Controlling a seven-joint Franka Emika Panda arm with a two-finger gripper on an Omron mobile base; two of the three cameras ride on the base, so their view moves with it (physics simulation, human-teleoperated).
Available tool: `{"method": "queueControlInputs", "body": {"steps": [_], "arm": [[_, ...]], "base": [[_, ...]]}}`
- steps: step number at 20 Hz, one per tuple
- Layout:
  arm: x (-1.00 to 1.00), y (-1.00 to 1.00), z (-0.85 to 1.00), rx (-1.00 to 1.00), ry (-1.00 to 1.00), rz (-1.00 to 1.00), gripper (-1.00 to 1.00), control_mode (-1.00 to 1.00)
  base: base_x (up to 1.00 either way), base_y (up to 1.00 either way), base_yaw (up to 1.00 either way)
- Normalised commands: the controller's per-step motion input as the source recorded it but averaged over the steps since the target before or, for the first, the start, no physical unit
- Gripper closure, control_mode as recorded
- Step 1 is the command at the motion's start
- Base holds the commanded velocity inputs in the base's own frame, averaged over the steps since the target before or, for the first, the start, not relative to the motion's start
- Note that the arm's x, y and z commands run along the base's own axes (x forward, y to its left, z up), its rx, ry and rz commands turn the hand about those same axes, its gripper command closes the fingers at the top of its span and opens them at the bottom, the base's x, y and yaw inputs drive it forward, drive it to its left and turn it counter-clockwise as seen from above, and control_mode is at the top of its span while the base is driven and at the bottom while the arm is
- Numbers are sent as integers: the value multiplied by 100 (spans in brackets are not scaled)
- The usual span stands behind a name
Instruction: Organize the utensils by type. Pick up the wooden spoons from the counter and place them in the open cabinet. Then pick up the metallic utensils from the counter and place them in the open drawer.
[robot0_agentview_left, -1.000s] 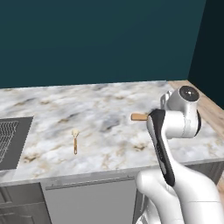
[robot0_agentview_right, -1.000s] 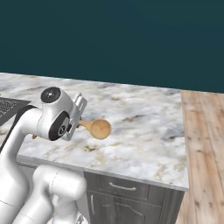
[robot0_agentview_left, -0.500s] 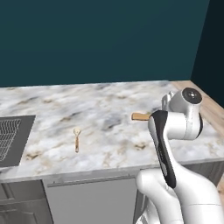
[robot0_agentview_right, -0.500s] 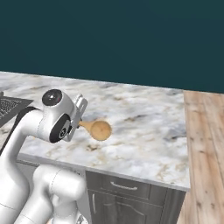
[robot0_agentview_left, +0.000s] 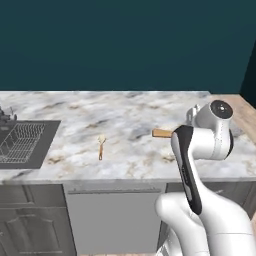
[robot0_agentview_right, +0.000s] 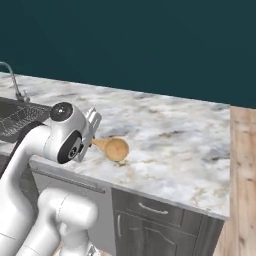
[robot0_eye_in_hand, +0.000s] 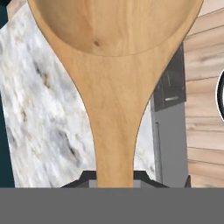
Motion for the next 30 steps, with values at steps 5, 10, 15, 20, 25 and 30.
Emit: {"method": "queueControlInputs", "body": {"steps": [5,10,15,20,25,30], "arm": [[0,0,0,0,0,0,100,100],[0,0,0,0,0,0,100,100],[0,0,0,0,0,0,100,100],[0,0,0,0,0,0,100,100],[0,0,0,0,0,0,100,100],[0,0,0,0,0,0,100,100]], "base": [[-26,-1,43],[-20,-12,54],[-23,-22,60],[-23,-28,62],[-2,-26,62],[0,-35,60]]}}
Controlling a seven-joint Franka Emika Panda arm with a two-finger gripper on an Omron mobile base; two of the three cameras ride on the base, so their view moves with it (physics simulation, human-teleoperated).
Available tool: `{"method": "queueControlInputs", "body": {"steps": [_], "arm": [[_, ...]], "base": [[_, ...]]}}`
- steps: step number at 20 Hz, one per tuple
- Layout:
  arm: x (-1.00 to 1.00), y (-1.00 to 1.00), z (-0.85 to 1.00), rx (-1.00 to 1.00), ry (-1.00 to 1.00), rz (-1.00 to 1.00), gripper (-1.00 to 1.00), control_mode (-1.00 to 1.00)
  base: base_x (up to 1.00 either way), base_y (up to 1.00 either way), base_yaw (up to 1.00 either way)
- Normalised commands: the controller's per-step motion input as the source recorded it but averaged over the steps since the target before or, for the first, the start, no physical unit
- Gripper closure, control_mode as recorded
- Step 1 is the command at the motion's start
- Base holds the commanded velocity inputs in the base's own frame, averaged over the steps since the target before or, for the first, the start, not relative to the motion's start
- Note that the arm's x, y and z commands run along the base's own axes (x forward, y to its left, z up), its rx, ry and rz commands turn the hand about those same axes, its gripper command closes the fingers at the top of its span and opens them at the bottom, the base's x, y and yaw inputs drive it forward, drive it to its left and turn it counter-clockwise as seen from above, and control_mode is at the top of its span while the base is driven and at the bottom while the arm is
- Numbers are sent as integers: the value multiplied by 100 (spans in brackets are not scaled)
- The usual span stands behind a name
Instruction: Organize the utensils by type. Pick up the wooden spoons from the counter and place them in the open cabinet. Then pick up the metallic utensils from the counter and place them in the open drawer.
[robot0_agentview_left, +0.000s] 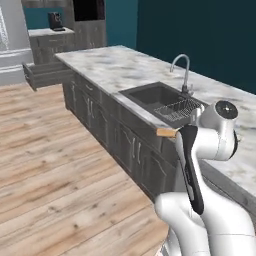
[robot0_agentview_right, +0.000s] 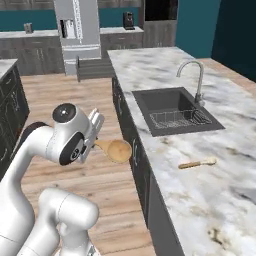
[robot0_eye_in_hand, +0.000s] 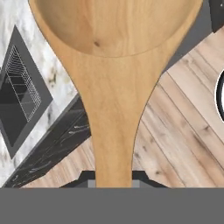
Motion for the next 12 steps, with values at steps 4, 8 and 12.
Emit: {"method": "queueControlInputs", "body": {"steps": [4,8,12], "arm": [[0,0,0,0,0,0,100,100],[0,0,0,0,0,0,100,100],[0,0,0,0,0,0,100,100]], "base": [[0,-39,57],[0,-40,55],[0,-37,53]]}}
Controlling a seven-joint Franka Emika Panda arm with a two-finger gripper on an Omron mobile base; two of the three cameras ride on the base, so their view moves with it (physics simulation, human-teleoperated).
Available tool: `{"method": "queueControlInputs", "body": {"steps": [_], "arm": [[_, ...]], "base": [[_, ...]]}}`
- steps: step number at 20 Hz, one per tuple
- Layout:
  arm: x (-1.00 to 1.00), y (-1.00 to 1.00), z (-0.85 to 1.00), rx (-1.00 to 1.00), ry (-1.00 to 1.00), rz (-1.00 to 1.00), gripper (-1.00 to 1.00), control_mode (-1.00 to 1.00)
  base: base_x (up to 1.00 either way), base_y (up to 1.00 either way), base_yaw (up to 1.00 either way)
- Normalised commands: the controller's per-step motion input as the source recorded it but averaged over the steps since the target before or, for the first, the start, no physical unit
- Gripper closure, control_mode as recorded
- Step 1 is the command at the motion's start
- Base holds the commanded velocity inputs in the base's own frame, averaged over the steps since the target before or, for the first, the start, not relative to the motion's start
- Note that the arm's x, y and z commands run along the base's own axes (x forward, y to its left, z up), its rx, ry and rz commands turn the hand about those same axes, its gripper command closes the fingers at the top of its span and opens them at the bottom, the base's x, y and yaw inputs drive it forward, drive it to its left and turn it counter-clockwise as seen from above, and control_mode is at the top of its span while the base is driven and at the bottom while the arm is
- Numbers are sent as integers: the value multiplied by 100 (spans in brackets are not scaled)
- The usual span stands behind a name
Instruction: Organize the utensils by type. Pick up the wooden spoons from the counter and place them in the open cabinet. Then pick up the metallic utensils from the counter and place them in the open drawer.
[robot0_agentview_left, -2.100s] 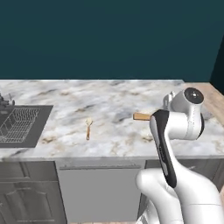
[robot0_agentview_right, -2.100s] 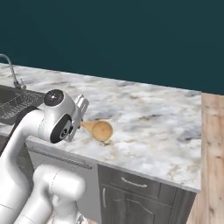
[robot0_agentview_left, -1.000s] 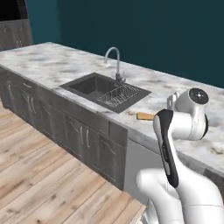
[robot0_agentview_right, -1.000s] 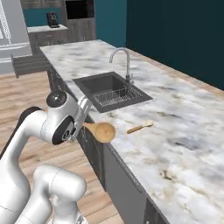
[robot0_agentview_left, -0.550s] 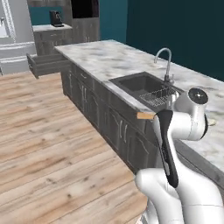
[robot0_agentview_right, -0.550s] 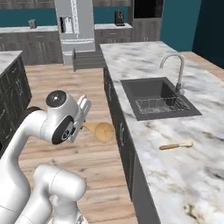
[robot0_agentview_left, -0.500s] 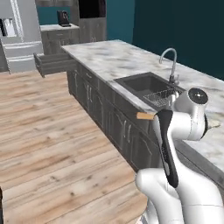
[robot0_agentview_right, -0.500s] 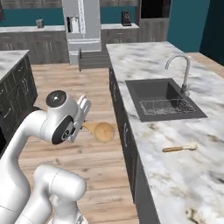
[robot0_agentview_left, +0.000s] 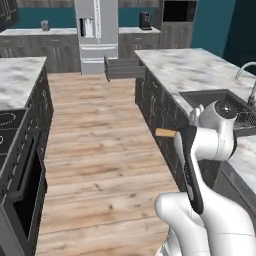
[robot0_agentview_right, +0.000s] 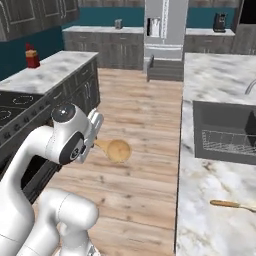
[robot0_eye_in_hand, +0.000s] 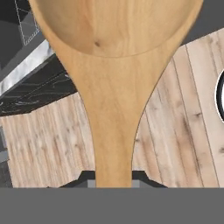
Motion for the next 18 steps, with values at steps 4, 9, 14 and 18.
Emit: {"method": "queueControlInputs", "body": {"steps": [4,9,14,18], "arm": [[0,0,0,0,0,0,100,100],[0,0,0,0,0,0,100,100],[0,0,0,0,0,0,100,100],[0,0,0,0,0,0,100,100]], "base": [[0,-38,51],[0,-27,51],[0,-20,52],[0,-14,51]]}}
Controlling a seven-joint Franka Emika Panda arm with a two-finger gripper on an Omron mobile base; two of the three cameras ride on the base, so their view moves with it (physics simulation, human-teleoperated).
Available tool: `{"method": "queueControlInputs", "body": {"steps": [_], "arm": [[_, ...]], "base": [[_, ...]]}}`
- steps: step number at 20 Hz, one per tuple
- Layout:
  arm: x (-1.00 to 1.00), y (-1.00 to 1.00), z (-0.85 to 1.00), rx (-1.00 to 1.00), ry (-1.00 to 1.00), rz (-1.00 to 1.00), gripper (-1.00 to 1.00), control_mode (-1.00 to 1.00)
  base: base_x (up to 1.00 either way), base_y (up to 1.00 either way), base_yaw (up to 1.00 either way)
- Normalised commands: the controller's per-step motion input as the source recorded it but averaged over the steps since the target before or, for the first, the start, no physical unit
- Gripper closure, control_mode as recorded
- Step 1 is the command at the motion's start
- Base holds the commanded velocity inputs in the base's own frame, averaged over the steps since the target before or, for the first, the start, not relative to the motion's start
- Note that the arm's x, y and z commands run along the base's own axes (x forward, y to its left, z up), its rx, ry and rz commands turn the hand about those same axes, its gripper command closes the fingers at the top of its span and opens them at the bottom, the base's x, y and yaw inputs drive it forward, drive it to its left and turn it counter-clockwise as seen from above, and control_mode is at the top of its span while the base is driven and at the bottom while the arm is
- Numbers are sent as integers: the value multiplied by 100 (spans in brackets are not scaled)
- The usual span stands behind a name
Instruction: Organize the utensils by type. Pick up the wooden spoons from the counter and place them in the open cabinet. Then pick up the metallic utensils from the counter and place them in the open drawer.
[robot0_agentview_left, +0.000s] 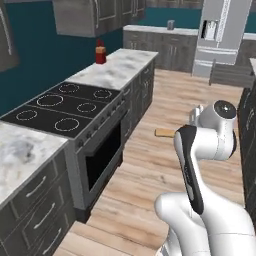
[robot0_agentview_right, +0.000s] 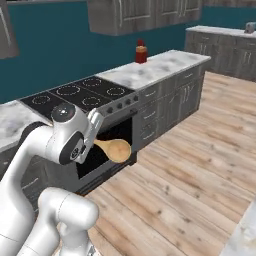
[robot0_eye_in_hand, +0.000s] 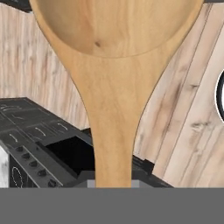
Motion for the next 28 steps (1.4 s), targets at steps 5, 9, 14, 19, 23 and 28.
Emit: {"method": "queueControlInputs", "body": {"steps": [5,9,14,19,23,28], "arm": [[0,0,0,0,0,0,100,100],[0,0,0,0,0,0,100,100],[0,0,0,0,0,0,100,100],[0,0,0,0,0,0,100,100],[0,0,0,0,0,0,100,100],[0,0,0,0,0,0,100,100]], "base": [[0,-6,51],[0,-4,51],[0,-6,51],[0,-1,49],[0,6,36],[0,34,20]]}}
